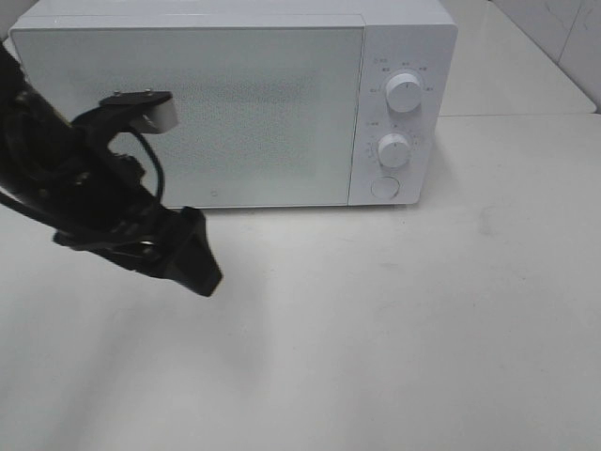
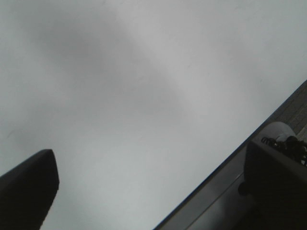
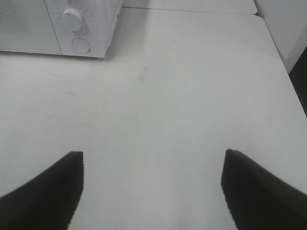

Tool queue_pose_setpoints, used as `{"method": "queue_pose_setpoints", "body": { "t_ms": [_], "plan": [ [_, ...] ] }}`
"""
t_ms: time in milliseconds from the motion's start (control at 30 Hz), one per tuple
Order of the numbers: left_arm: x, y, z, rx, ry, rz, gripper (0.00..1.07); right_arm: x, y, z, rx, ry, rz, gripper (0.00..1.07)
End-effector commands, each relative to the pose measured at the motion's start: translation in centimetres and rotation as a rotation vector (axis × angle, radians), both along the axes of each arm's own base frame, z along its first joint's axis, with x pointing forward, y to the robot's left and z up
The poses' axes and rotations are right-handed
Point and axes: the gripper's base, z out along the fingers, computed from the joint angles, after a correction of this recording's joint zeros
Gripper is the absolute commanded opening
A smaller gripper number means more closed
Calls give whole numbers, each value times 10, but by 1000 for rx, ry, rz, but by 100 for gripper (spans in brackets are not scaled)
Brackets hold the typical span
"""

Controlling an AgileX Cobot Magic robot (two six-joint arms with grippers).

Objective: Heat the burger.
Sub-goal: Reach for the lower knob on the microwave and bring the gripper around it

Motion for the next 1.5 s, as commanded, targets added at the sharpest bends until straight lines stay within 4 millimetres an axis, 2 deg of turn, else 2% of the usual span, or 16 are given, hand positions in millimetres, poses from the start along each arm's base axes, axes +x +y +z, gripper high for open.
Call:
{"method": "queue_pose_setpoints", "body": {
  "t_ms": [33, 133, 200, 233, 300, 400, 500, 600, 667, 733, 767, 833, 867, 1100, 1300, 1500],
  "plan": [
    [-2, 37, 12, 78, 78, 80, 105, -4, 0, 0, 3, -36, -4, 76],
    [-1, 46, 15, 95, 87, 109, 105, -4, 0, 0, 3, -36, -4, 76],
    [1, 81, 23, 149, 120, 261, 105, -4, 0, 0, 3, -36, -4, 76],
    [1, 81, 23, 149, 120, 261, 105, -4, 0, 0, 3, -36, -4, 76],
    [-1, 106, 29, 199, 138, 344, 105, -4, 0, 0, 3, -36, -4, 76],
    [-6, 124, 35, 229, 167, 405, 105, -4, 0, 0, 3, -36, -4, 76],
    [-8, 129, 38, 234, 176, 426, 105, -4, 0, 0, 3, -36, -4, 76],
    [-17, 144, 48, 240, 193, 475, 105, -4, 0, 0, 3, -36, -4, 76],
    [-38, 156, 60, 221, 162, 552, 105, -4, 0, 0, 3, -36, -4, 76],
    [-44, 157, 61, 217, 152, 568, 105, -4, 0, 0, 3, -36, -4, 76],
    [-61, 159, 60, 222, 137, 582, 105, -4, 0, 0, 3, -36, -4, 76],
    [-68, 159, 59, 228, 136, 587, 105, -4, 0, 0, 3, -36, -4, 76],
    [-84, 158, 60, 226, 114, 593, 105, -4, 0, 0, 3, -36, -4, 76],
    [-126, 156, 66, 196, -12, 602, 105, -4, 0, 0, 3, -36, -4, 76],
    [-159, 155, 78, 142, -253, 628, 105, -4, 0, 0, 3, -36, -4, 76],
    [-196, 154, 70, 93, -468, 639, 105, -4, 0, 0, 3, -36, -4, 76]
  ]
}}
